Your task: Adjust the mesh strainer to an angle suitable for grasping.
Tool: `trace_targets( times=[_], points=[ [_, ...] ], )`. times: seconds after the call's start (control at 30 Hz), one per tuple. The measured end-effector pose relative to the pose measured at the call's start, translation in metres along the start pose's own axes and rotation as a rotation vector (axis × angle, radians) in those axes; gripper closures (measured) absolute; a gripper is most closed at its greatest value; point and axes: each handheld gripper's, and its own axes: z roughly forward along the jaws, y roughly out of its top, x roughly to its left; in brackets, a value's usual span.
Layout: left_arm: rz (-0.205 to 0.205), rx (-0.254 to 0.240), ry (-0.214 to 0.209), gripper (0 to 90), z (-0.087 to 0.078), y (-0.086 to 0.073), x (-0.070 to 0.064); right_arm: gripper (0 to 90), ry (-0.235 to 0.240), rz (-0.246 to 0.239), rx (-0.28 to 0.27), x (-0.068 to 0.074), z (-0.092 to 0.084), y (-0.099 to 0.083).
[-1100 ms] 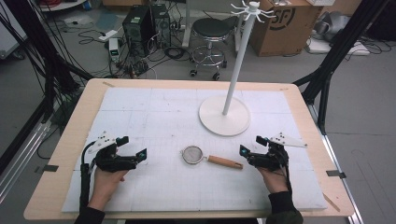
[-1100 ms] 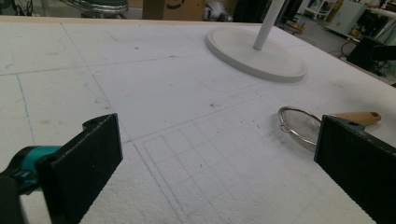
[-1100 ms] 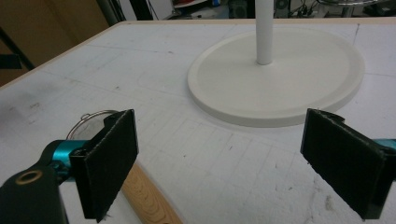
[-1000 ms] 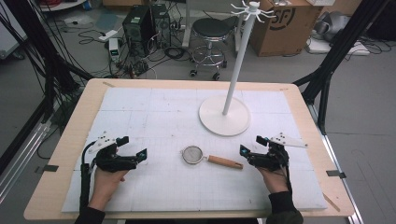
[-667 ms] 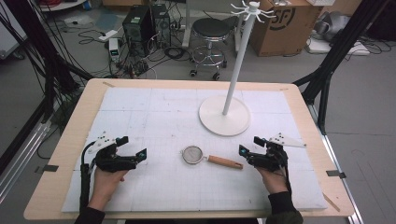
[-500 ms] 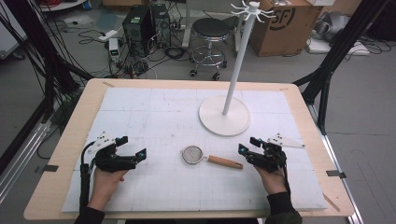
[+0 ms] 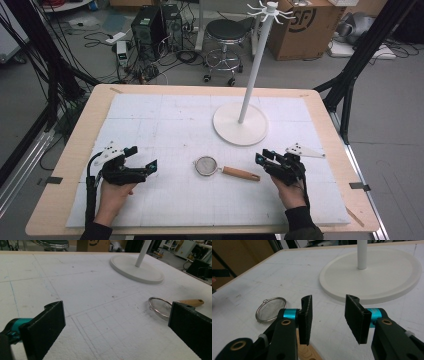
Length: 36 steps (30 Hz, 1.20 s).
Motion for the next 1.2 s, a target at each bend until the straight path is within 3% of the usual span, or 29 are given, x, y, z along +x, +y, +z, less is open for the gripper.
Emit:
trace_targets(
  times=[0.17, 0.2, 0.33, 0.57, 0.9, 1.03, 1.13, 1.2],
  points=[
    [-0.001, 0.021, 0.008, 1.7, 0.003, -0.001, -0.001, 67.5, 0.013, 0.003, 0.022, 0.002, 0.0, -0.001],
    [0.002, 0.022, 0.007, 1.7, 0.003, -0.002, -0.001, 70.3, 0.004, 0.004, 0.045, 0.004, 0.0, -0.002],
    [0.009, 0.017, 0.004, 1.7, 0.002, -0.002, -0.002, 76.4, 0.008, -0.008, 0.052, 0.006, -0.002, -0.003],
    [0.011, 0.018, 0.0, 1.7, 0.002, -0.002, -0.003, 89.0, 0.037, -0.007, 0.09, 0.013, -0.003, -0.006],
    [0.008, 0.016, 0.004, 1.7, 0.002, -0.002, -0.002, 89.4, 0.062, 0.006, 0.131, 0.015, -0.006, -0.014],
    [0.009, 0.015, 0.002, 1.7, 0.001, -0.001, -0.003, 89.4, 0.08, 0.03, 0.157, 0.013, -0.009, -0.021],
    [0.008, 0.011, 0.0, 1.7, 0.001, -0.001, -0.003, 89.5, 0.114, 0.083, 0.207, 0.01, -0.01, -0.029],
    [0.009, 0.012, 0.0, 1.7, 0.001, -0.001, -0.003, 89.5, 0.121, 0.09, 0.227, 0.01, -0.01, -0.03]
  ],
)
